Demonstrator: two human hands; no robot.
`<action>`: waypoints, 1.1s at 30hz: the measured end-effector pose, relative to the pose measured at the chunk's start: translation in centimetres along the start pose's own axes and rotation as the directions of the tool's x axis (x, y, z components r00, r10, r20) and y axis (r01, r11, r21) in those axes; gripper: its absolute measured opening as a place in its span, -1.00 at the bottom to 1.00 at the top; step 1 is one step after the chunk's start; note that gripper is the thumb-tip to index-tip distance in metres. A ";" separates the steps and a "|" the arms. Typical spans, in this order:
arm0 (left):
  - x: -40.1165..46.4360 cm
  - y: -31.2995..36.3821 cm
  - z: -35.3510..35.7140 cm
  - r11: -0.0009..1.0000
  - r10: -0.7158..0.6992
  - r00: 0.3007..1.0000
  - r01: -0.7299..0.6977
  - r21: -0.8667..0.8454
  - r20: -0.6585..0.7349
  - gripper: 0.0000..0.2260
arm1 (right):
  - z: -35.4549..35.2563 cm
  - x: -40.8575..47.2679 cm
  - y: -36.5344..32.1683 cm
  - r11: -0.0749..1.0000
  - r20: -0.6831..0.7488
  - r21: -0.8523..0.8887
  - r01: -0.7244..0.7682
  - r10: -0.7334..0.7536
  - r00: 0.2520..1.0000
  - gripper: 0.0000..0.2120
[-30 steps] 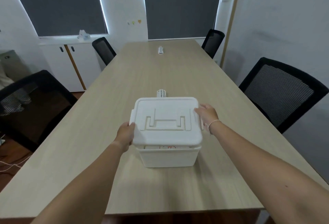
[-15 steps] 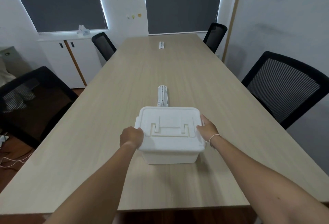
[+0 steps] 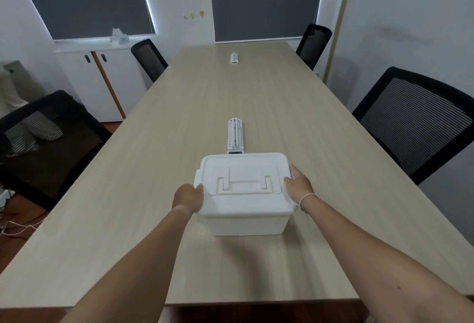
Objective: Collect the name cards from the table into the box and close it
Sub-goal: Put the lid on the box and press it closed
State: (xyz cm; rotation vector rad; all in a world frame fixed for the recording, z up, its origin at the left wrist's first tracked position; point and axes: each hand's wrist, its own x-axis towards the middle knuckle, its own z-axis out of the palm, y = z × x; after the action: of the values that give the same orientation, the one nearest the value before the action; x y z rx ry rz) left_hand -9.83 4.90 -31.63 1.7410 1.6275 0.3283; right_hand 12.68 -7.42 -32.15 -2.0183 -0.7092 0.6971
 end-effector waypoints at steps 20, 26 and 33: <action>0.8 0.6 -0.1 0.859 -0.135 0.942 0.266 -0.438 0.307 -0.83 | 1.3 0.8 1.8 0.924 -0.049 0.230 -0.307 0.326 0.944 -0.35; 2.1 0.9 -0.1 0.992 -0.079 0.995 0.084 -0.095 0.059 -0.69 | 1.4 0.0 1.0 0.973 -0.290 -0.208 -0.098 0.034 0.957 -0.56; 1.1 1.5 0.8 0.957 0.068 0.994 -0.042 0.286 -0.085 -0.69 | 1.4 -0.1 0.3 0.890 -0.263 -0.457 0.000 -0.135 0.955 -0.70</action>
State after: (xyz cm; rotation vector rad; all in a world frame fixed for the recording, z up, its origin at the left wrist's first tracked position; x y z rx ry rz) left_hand -8.01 5.78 -31.56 2.0147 1.7653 0.2117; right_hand 11.67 -6.86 -33.06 -2.4395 -0.8162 0.1874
